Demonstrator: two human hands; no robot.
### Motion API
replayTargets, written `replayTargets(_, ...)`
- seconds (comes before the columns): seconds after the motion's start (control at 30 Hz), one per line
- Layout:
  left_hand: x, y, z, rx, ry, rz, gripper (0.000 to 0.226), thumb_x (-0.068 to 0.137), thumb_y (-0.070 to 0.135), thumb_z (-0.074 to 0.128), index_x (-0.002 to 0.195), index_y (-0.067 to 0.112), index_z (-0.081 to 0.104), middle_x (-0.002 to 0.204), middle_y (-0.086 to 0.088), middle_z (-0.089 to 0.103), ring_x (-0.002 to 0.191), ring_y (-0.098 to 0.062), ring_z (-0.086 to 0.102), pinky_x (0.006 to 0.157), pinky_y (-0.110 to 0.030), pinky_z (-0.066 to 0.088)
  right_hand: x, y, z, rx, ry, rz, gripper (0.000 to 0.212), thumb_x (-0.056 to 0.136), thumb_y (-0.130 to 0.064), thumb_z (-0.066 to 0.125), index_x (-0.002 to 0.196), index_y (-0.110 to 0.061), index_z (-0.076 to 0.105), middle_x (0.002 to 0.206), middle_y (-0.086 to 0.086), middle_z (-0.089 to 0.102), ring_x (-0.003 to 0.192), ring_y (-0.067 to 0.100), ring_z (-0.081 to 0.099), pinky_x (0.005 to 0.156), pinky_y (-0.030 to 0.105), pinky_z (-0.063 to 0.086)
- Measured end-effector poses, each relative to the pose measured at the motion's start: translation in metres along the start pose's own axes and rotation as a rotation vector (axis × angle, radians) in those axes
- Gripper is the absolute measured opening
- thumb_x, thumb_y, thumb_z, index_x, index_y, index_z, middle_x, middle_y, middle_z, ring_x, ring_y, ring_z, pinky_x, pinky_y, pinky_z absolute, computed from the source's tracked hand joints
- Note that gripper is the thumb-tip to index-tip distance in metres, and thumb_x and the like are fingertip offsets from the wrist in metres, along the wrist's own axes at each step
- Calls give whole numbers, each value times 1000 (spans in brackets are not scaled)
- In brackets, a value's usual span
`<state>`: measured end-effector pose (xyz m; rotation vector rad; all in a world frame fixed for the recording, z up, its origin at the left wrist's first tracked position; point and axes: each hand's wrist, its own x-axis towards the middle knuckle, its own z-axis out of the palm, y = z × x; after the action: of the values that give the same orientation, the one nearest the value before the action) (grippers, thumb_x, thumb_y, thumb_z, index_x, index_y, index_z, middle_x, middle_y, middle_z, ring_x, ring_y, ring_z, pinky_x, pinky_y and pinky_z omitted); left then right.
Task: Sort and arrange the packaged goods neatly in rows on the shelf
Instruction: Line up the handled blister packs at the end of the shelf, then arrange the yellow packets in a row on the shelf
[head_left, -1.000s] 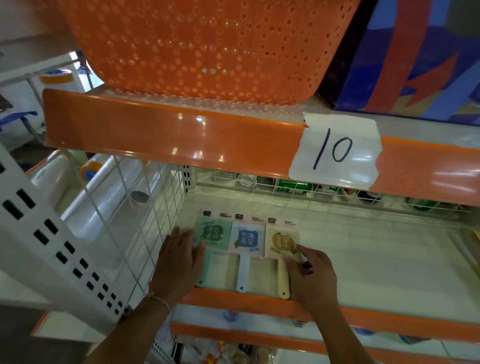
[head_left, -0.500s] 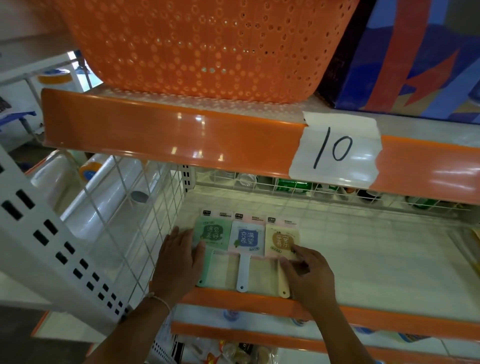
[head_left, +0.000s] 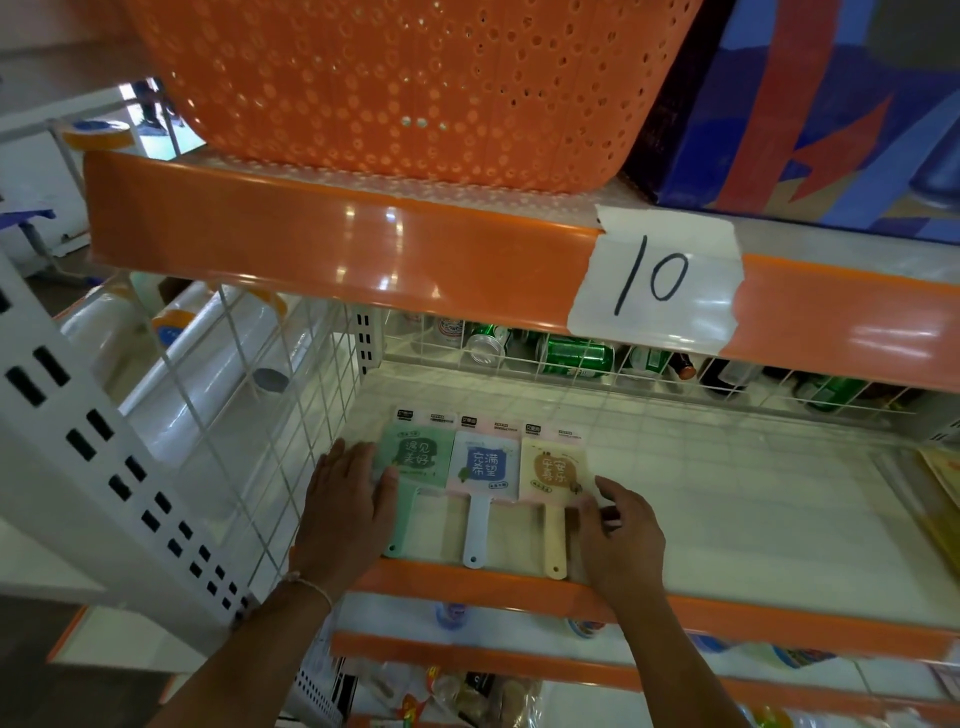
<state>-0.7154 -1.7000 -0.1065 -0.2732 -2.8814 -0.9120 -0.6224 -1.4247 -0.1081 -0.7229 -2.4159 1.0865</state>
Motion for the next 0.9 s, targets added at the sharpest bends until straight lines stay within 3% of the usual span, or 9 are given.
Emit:
replayTargets(0.27,-8,42,-1,-29,98,147,61,96,43,27,130,0,53,133,-20,55,136,-33,38,115,-44,23,4,2,-7,151,62,100,29,96,-24,57,123,-15,61,119,2,64,95,11,59,80,20,43)
replayTargets(0.4,-15,104,9,-108,7,260,62,97,47,25,142,8,43,148,-11,42,143,-22,26,117,-36,19,11,-1,-21,224,37,106,29,94,-24,58,123,-17,62,118,-1,64,96,9,60,78,18,42)
replayTargets(0.47,-18,132,23,-120,-37,328,59,97,46,27,143,12,42,149,-8,40,143,-20,25,118,-39,22,16,1,-39,242,59,87,29,94,-24,59,122,-18,63,116,-2,65,98,8,60,79,17,43)
replayTargets(0.57,-23,175,53,-123,-83,405,63,95,50,23,140,13,47,146,-10,45,141,-22,31,115,-43,30,26,16,-79,248,107,65,28,94,-24,60,121,-19,63,114,-4,65,100,8,61,83,25,49)
replayTargets(0.63,-29,211,72,-133,-125,417,65,94,54,21,142,17,44,151,-7,39,143,-21,27,118,-42,21,34,33,-113,225,149,58,27,94,-25,60,121,-21,63,115,-5,64,101,9,60,84,28,51)
replayTargets(0.73,-40,268,98,-151,-213,472,51,101,43,31,147,21,35,156,0,28,146,-16,16,117,-27,5,45,67,-169,158,217,40,27,94,-26,60,121,-22,63,115,-6,61,101,8,59,71,13,47)
replayTargets(0.9,-60,360,146,-245,-298,518,49,101,39,36,145,18,38,152,-3,36,143,-16,25,118,-28,19,64,123,-249,59,328,57,27,93,-24,61,120,-20,64,114,-3,61,97,8,56,60,7,40)
